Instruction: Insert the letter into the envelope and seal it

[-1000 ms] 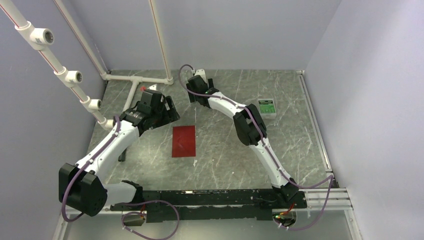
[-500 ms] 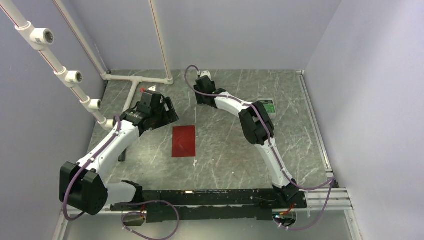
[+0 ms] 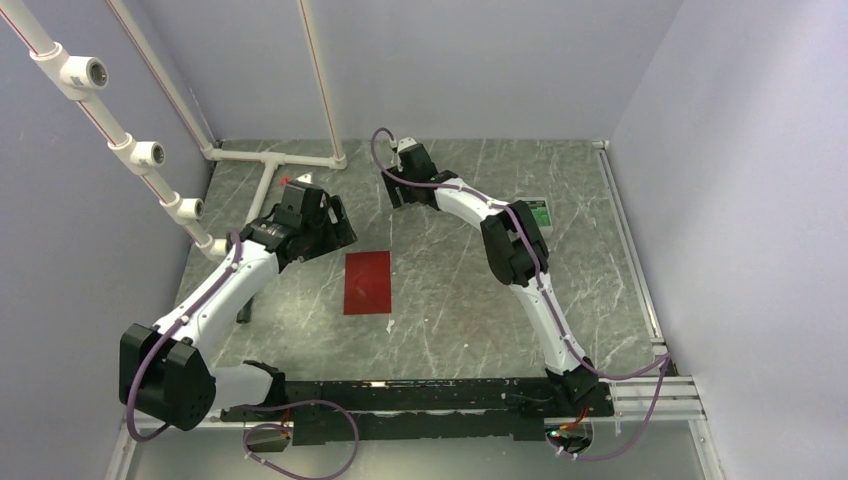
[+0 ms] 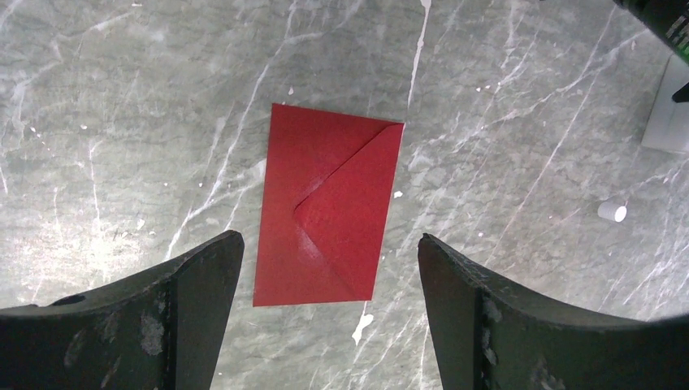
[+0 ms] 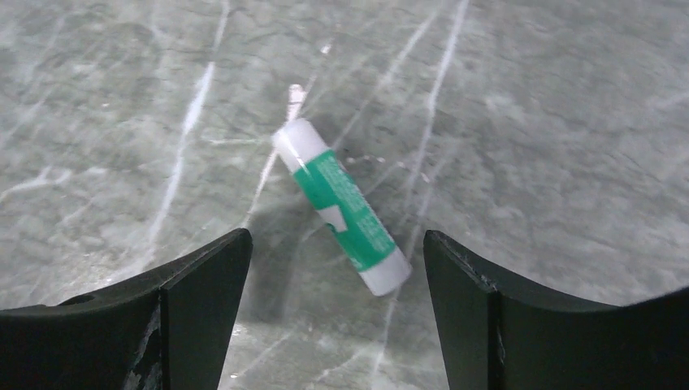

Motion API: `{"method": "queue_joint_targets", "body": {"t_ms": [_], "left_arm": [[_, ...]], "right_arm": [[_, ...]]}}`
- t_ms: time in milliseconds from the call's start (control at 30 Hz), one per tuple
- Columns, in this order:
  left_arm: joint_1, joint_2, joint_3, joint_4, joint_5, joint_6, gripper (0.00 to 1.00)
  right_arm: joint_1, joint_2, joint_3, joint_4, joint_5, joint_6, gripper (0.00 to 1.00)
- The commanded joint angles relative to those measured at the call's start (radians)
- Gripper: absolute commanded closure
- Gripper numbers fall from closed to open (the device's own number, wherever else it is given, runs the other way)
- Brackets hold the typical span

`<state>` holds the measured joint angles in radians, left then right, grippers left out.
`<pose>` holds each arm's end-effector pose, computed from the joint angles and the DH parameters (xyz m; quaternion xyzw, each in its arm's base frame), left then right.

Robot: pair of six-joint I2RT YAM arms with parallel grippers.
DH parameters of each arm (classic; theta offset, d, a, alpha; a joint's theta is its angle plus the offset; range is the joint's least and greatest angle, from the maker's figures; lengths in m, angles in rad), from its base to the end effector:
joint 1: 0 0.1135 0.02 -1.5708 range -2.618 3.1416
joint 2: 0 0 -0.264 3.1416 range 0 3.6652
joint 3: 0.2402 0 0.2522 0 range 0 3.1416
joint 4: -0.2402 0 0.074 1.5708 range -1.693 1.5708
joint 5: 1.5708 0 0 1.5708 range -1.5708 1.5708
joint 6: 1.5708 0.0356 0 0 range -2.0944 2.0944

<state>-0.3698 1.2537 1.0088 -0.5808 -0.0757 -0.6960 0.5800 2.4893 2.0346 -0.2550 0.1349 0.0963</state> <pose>0.2472 -0.0930 0.2827 -0.1647 0.9161 -0.1544 0.3312 0.4703 0.3024 0.1489 -0.1898 0.8870 0.0804 0.4132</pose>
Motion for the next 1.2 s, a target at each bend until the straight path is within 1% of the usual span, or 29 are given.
{"method": "queue_joint_targets", "body": {"t_ms": [0, 100, 200, 233, 267, 333, 400, 533, 633, 767, 867, 1000, 1167], "left_arm": [[0.003, -0.031, 0.013, -0.019, -0.004, 0.007, 0.16], [0.005, -0.032, 0.013, -0.024, -0.008, 0.011, 0.16], [0.005, -0.031, 0.014, -0.020, -0.009, 0.012, 0.16], [0.005, -0.032, 0.014, -0.016, -0.009, 0.011, 0.16], [0.005, -0.032, 0.014, -0.010, -0.006, 0.013, 0.16], [0.005, -0.032, 0.015, -0.001, -0.007, 0.013, 0.15], [0.005, -0.027, 0.019, 0.006, -0.002, 0.018, 0.15], [0.005, -0.014, 0.031, 0.036, 0.040, 0.035, 0.10], [0.006, -0.003, 0.042, 0.065, 0.086, 0.047, 0.07], [0.006, -0.014, 0.036, 0.139, 0.163, 0.033, 0.07], [0.008, -0.034, 0.034, 0.226, 0.262, 0.017, 0.07], [0.008, -0.051, 0.044, 0.357, 0.388, -0.012, 0.07], [0.008, -0.068, 0.065, 0.543, 0.515, -0.073, 0.07]], "right_arm": [[-0.020, 0.054, 0.067, -0.041, -0.174, -0.058, 0.20], [-0.022, 0.069, 0.094, -0.075, -0.166, -0.067, 0.28], [-0.022, 0.059, 0.082, -0.090, -0.124, -0.066, 0.41], [-0.022, 0.056, 0.077, -0.095, -0.102, -0.070, 0.47], [-0.021, 0.054, 0.074, -0.101, -0.086, -0.073, 0.55], [-0.017, 0.047, 0.064, -0.109, -0.051, -0.085, 0.67], [-0.013, 0.034, 0.049, -0.116, -0.025, -0.101, 0.76], [-0.011, -0.045, -0.028, -0.100, -0.059, -0.125, 0.82], [-0.015, -0.179, -0.145, -0.070, -0.120, -0.098, 0.83], [-0.029, -0.404, -0.355, 0.013, -0.241, 0.005, 0.83], [-0.036, -0.571, -0.501, 0.090, -0.359, 0.060, 0.83], [-0.039, -0.770, -0.640, 0.197, -0.512, 0.159, 0.82], [-0.039, -0.956, -0.769, 0.360, -0.655, 0.324, 0.81]]}}
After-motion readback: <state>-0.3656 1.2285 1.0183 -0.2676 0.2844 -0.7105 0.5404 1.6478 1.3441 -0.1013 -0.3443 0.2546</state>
